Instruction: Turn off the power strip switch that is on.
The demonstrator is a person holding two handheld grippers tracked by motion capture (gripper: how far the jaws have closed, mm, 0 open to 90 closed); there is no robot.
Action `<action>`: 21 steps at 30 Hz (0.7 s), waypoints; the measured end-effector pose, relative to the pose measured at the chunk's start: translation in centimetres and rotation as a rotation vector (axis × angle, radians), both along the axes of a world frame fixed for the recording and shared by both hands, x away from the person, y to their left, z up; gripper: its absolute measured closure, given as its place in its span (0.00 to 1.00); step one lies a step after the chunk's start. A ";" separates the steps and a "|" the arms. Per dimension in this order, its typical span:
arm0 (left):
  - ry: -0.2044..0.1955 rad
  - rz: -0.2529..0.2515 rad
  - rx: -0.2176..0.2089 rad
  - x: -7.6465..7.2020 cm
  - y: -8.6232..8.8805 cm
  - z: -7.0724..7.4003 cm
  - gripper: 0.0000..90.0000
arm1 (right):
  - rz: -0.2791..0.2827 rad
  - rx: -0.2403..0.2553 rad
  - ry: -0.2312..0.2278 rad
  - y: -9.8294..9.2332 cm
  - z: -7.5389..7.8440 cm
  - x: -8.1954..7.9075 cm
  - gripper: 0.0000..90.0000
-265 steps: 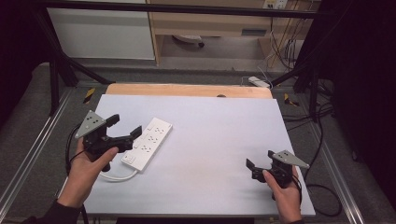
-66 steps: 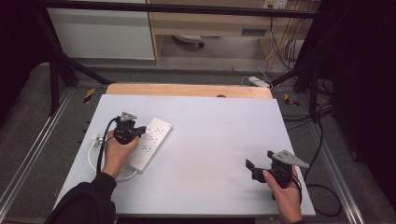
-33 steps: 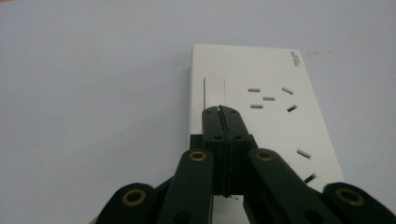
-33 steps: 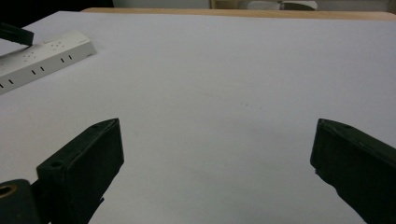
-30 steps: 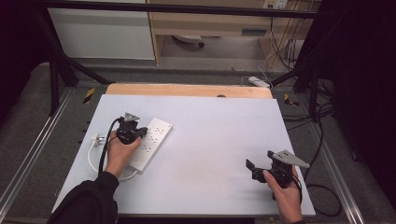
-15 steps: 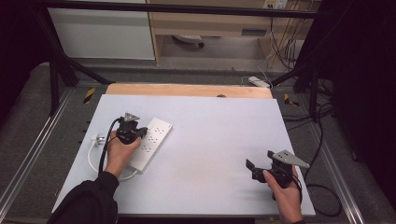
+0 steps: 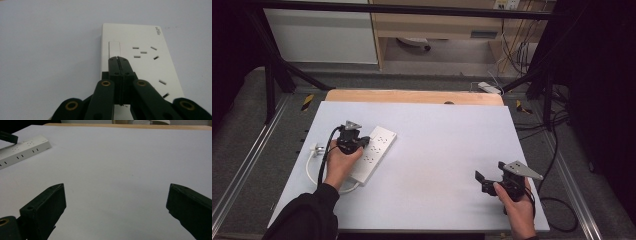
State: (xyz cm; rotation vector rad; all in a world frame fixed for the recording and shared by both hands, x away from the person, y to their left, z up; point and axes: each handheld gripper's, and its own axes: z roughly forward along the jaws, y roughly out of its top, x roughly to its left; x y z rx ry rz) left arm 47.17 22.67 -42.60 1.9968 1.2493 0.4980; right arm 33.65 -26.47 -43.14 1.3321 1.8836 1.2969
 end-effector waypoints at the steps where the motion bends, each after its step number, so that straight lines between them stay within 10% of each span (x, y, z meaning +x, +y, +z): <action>1: 0.003 -0.001 0.000 0.0 0.0 0.0 1.00 | 0.000 0.000 0.000 0.0 0.0 0.0 0.03; 21: 0.003 -0.003 0.011 0.2 -0.4 0.1 1.00 | -0.003 0.006 0.004 -0.1 0.0 0.0 0.03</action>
